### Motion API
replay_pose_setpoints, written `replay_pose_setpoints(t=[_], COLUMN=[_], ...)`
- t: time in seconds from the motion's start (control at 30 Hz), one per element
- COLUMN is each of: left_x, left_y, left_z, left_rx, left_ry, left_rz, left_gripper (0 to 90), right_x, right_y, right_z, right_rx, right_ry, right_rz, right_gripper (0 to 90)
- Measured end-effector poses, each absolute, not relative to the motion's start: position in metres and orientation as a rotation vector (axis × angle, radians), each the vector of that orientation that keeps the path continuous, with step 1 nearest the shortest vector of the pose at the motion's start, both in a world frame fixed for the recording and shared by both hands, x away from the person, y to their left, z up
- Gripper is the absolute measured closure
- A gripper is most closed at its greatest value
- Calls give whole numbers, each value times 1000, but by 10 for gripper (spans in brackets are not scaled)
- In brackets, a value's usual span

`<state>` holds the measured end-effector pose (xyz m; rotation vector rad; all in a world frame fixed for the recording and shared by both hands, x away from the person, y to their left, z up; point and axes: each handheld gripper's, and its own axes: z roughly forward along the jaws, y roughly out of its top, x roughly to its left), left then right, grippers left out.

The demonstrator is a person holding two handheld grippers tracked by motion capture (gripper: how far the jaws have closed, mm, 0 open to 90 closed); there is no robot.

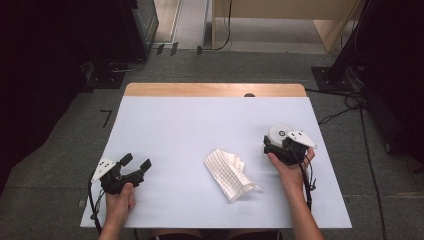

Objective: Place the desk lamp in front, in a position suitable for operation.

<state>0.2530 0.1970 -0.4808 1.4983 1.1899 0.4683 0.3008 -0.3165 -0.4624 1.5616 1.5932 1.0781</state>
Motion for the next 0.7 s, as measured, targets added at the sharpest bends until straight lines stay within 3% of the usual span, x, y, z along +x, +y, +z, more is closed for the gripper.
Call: replay_pose_setpoints(t=[0.23,0.7], left_x=[253,254], left_y=[197,197], left_z=[-481,-481], left_rx=[1502,1504], left_ry=[1189,1189], left_rz=[463,454], left_gripper=[140,140], right_x=[297,291], right_y=[-307,-258], right_z=[-455,-401], right_rx=[1539,1426], right_ry=[1599,1633], right_rz=[1073,1252], right_gripper=[79,79])
